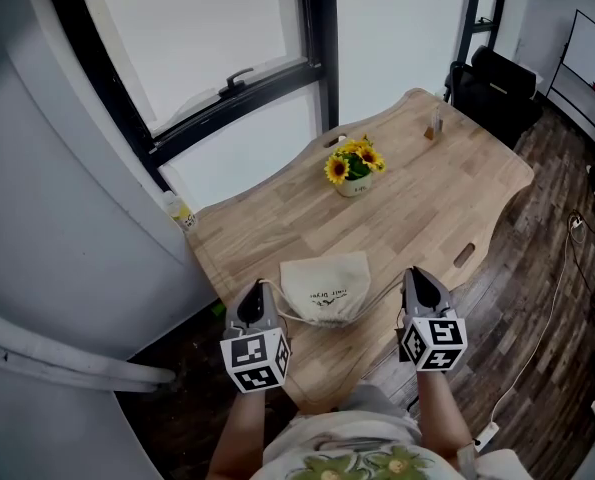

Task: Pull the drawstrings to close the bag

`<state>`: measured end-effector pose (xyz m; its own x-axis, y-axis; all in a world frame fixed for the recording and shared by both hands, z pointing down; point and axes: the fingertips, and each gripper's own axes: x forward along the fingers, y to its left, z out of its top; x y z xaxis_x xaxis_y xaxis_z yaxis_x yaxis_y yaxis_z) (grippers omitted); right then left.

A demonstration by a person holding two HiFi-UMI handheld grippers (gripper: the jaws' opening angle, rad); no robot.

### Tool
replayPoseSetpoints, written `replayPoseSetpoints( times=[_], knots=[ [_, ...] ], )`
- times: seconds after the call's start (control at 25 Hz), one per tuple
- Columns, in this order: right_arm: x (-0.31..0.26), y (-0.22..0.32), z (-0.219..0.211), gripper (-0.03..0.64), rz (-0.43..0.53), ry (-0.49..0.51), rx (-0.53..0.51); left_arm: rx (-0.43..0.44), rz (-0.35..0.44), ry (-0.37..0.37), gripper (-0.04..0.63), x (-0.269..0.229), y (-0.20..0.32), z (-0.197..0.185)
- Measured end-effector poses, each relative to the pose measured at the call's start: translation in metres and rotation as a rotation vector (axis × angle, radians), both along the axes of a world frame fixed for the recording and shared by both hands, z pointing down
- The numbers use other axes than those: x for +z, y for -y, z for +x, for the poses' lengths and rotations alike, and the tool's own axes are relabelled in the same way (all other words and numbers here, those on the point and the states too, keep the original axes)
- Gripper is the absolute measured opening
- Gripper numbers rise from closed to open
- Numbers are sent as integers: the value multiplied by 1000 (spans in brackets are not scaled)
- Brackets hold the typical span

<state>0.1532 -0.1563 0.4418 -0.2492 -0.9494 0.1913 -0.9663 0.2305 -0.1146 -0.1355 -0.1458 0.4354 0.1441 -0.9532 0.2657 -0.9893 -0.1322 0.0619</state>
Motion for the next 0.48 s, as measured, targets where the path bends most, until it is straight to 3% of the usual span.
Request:
replayPoseSetpoints(
  times=[0.48],
  knots=[
    [-5,-5,-3,6,11,-8,-3,8,3,14,6,-1,-8,0]
  ],
)
